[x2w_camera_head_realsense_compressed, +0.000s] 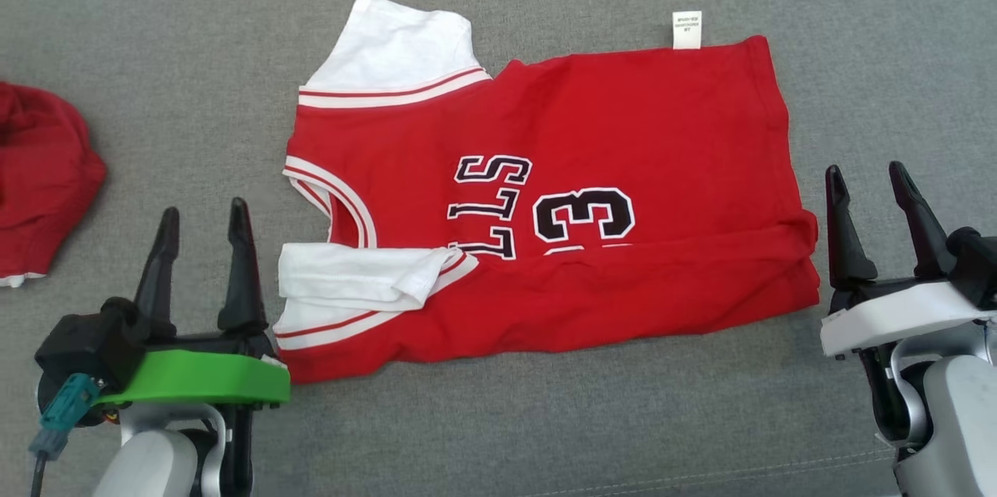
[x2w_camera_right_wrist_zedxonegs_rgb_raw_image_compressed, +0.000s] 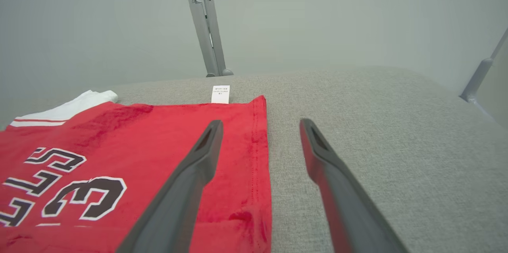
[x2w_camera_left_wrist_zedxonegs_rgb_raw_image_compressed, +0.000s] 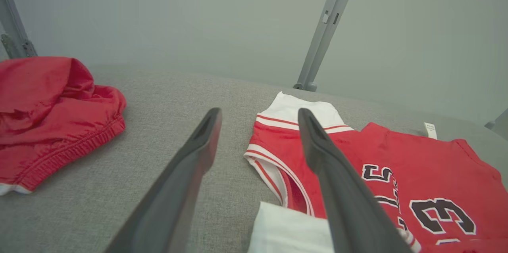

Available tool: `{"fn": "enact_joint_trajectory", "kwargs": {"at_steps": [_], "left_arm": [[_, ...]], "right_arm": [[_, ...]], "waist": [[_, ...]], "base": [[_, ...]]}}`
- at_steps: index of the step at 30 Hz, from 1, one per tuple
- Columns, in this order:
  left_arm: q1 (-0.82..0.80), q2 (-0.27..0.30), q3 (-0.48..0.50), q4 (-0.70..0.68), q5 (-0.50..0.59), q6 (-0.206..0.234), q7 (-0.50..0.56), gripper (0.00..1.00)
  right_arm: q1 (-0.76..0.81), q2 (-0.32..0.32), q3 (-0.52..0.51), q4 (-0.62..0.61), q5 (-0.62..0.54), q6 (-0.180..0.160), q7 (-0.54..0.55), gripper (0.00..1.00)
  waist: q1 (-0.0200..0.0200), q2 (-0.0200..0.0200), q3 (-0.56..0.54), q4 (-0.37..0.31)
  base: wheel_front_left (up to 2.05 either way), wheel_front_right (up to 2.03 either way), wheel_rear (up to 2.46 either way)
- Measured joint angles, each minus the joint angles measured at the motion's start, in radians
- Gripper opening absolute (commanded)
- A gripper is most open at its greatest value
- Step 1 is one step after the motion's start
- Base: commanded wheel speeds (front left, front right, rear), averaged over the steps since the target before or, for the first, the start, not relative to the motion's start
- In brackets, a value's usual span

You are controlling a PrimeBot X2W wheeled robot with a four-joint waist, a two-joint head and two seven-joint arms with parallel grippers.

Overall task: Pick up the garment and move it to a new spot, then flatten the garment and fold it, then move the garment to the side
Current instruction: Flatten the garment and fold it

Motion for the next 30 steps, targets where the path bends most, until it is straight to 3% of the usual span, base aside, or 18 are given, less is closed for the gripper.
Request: {"fn": "enact_joint_trajectory", "kwargs": {"at_steps": [5,21,30], "left_arm": [[-0.024,-0.003,0.030,0.073,0.048,-0.019,-0.067,1.00],[-0.006,-0.023,0.027,0.188,0.100,-0.059,-0.078,1.00],[0.053,-0.090,-0.015,0.327,0.057,-0.102,-0.078,1.00]], "right_arm": [[-0.001,0.024,0.012,-0.031,-0.045,0.000,-0.029,1.00],[0.026,0.034,0.053,-0.009,-0.030,0.000,-0.032,1.00],[0.083,0.053,0.061,0.145,0.014,0.000,-0.042,1.00]], "waist": [[0.0000,0.0000,-0.039,0.000],[0.0000,0.0000,-0.092,-0.014],[0.0000,0.0000,-0.072,-0.015]], "base": [[0.00,0.00,0.00],[0.00,0.00,0.00],[0.00,0.00,0.00]]}}
